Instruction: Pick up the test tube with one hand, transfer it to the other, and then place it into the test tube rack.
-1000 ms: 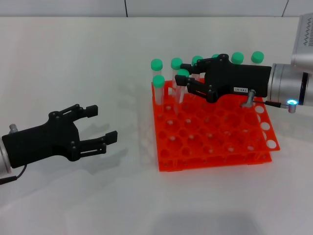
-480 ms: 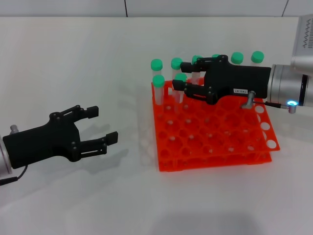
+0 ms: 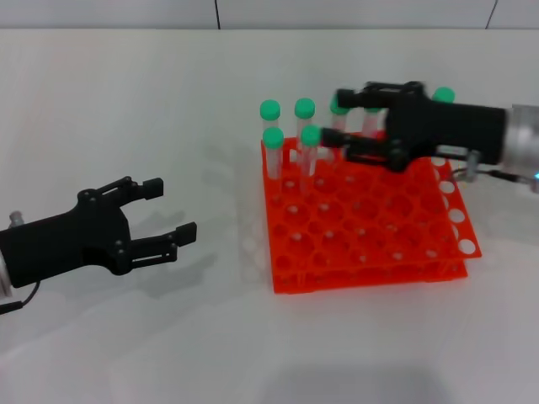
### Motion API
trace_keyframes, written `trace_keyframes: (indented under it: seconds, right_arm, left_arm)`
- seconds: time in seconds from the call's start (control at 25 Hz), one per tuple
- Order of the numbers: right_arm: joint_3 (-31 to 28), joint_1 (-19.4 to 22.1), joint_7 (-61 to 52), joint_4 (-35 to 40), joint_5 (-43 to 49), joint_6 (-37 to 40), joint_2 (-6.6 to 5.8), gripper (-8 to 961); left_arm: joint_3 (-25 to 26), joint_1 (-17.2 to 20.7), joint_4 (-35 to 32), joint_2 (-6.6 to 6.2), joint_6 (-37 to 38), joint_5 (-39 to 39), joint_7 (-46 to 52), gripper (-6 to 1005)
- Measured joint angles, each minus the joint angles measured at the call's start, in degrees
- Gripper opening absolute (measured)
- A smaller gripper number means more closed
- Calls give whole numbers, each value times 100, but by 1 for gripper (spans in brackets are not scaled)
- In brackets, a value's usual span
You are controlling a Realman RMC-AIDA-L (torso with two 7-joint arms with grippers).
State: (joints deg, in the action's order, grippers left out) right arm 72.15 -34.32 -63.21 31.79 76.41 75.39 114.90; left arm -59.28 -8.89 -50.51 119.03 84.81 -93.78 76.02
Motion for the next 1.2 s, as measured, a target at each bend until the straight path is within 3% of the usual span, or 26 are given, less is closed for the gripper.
trace_keyframes:
  seconds: [0.16,0.24,0.32,0.48,0.56,0.64,0.88,1.2]
  right_arm:
    - [-291,513,-58,441,40,270,-159,597]
    - [-362,648,-156,397,46,380,-328,608]
    - [-427,734,-147,220,48,475,-489,631]
    - [-501,886,95,11,458,657,-632,726]
    - [-503,891,94,-1,658,686,-642,798]
    - [-507,896,85,-49,911,736,-651,870]
    - [-516,914,112,-212,1080,912,-641,874]
    - [-509,935,132,-206,1086,938,-617,872]
  left_arm:
    - [170,-64,17,-87,250,-18,5,886]
    - [217,-164,83,-167,377,-23,40,886]
    - [224,-327,244,-278,482,-45,71,886]
    - [225,-838,851,-585,715,-273,140,886]
    - [224,-1159,1239,-728,840,-436,180,886]
    - [223,-1386,1435,-787,926,-592,200,886]
    - [224,-1771,1461,-862,1134,-887,300,886]
    - [224,-1931,1460,-942,1304,-1086,416,886]
